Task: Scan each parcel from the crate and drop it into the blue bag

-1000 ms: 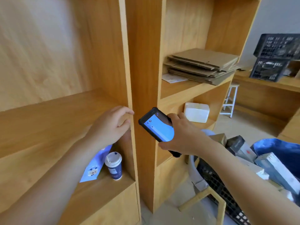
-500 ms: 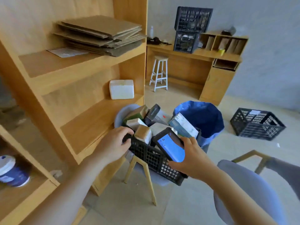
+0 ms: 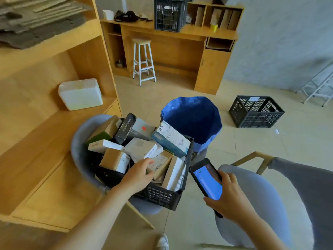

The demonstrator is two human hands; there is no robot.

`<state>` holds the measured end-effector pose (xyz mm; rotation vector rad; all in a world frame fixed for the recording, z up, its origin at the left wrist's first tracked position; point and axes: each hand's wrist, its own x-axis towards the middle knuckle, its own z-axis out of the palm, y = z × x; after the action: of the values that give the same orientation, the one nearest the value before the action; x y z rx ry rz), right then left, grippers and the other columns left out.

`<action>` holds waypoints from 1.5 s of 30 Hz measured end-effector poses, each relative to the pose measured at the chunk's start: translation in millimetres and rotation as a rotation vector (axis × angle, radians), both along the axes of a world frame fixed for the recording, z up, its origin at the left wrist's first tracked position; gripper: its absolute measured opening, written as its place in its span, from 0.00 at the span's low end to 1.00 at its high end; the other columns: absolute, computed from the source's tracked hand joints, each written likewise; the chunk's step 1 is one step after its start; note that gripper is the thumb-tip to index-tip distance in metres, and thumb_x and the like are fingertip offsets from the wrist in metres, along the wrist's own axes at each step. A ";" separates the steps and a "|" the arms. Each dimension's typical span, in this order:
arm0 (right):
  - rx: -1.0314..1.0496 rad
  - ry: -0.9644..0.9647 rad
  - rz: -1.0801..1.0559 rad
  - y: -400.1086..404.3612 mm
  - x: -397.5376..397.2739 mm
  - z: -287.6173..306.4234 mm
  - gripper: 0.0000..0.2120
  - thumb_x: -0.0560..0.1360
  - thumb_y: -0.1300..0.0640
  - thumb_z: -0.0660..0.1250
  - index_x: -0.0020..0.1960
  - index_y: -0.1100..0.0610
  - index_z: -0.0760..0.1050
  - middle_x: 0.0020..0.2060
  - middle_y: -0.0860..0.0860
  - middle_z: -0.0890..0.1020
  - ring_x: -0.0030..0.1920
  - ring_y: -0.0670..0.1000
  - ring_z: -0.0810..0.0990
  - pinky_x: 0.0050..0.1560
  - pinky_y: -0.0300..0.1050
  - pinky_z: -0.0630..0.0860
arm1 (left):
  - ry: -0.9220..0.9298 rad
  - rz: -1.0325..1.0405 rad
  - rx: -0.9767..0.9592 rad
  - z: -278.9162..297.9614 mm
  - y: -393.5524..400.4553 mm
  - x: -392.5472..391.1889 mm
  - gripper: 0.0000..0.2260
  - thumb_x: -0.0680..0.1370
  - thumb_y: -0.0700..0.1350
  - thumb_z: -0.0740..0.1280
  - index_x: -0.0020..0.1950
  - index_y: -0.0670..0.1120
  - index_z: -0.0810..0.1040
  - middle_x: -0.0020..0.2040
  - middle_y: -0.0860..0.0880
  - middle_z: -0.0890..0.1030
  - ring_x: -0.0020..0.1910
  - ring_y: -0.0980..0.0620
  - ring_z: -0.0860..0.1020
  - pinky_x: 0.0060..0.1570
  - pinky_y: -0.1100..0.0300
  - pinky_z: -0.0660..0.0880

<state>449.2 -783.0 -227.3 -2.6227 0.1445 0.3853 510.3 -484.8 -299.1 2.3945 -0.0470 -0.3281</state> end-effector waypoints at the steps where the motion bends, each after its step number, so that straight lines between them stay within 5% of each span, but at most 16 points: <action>1: 0.010 0.016 -0.016 -3.5 12.3 -3.3 0.40 0.68 0.43 0.75 0.74 0.51 0.60 0.57 0.44 0.63 0.48 0.48 0.76 0.39 0.39 0.75 | 0.047 0.032 -0.034 -4.8 -7.2 16.6 0.19 0.81 0.49 0.63 0.72 0.51 0.66 0.71 0.54 0.70 0.69 0.53 0.69 0.65 0.57 0.69; 8: 0.052 0.083 -0.054 -23.8 94.9 -16.4 0.38 0.68 0.43 0.75 0.72 0.51 0.62 0.57 0.44 0.64 0.50 0.48 0.75 0.46 0.40 0.75 | 0.117 0.266 -0.106 -25.6 -41.0 127.1 0.26 0.78 0.53 0.67 0.73 0.47 0.65 0.69 0.48 0.71 0.68 0.48 0.70 0.58 0.58 0.69; 11: 0.059 0.094 -0.017 -32.8 132.5 -20.2 0.40 0.67 0.43 0.75 0.72 0.51 0.61 0.57 0.44 0.64 0.50 0.47 0.74 0.47 0.40 0.74 | 0.132 0.377 -0.076 -31.2 -43.1 166.6 0.32 0.77 0.54 0.69 0.76 0.43 0.61 0.74 0.44 0.67 0.72 0.45 0.67 0.67 0.51 0.67; 16: 0.105 0.119 0.042 -47.9 201.9 -29.7 0.37 0.68 0.44 0.75 0.71 0.49 0.62 0.56 0.42 0.65 0.48 0.44 0.75 0.39 0.36 0.73 | 0.277 0.478 -0.007 -54.8 -40.4 216.0 0.44 0.74 0.62 0.69 0.79 0.42 0.52 0.76 0.41 0.64 0.73 0.41 0.66 0.68 0.46 0.69; 23: 0.087 0.197 0.244 -70.0 315.4 -42.5 0.37 0.69 0.42 0.74 0.71 0.49 0.62 0.59 0.43 0.66 0.53 0.47 0.74 0.51 0.41 0.73 | 0.344 0.597 0.159 -80.6 -56.3 255.2 0.42 0.68 0.72 0.66 0.70 0.44 0.64 0.67 0.44 0.75 0.65 0.40 0.74 0.61 0.47 0.73; 31: 0.105 0.230 0.474 -71.8 400.1 -42.2 0.37 0.68 0.42 0.75 0.71 0.49 0.64 0.59 0.43 0.66 0.50 0.43 0.75 0.41 0.36 0.71 | 0.352 0.877 -0.148 -81.3 -62.4 258.8 0.41 0.59 0.67 0.75 0.66 0.49 0.71 0.63 0.47 0.75 0.61 0.47 0.76 0.59 0.49 0.76; 36: 0.153 0.257 0.563 -60.6 418.2 -41.3 0.34 0.68 0.43 0.76 0.69 0.48 0.65 0.58 0.43 0.67 0.50 0.40 0.74 0.40 0.32 0.70 | 0.184 1.005 -0.316 -63.7 -76.3 253.1 0.36 0.68 0.47 0.80 0.72 0.47 0.67 0.66 0.46 0.63 0.65 0.49 0.68 0.64 0.55 0.69; 41: 0.149 0.282 0.698 -44.4 420.6 -33.2 0.35 0.66 0.39 0.75 0.67 0.46 0.66 0.57 0.42 0.68 0.50 0.42 0.75 0.42 0.35 0.72 | -0.027 1.180 -0.690 -37.0 -65.8 242.9 0.29 0.69 0.53 0.78 0.67 0.53 0.70 0.63 0.48 0.76 0.60 0.50 0.77 0.59 0.52 0.75; 45: 0.122 0.292 0.838 -30.9 419.2 -13.5 0.31 0.66 0.38 0.74 0.64 0.43 0.66 0.56 0.39 0.69 0.50 0.43 0.76 0.44 0.38 0.76 | -0.160 1.204 -0.732 -5.8 -51.3 237.1 0.28 0.71 0.55 0.73 0.68 0.54 0.68 0.60 0.49 0.78 0.57 0.50 0.79 0.59 0.50 0.76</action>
<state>868.4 -813.9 -240.8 -2.3686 -0.8765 1.0105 747.4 -536.2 -304.9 1.3709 0.9763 0.3947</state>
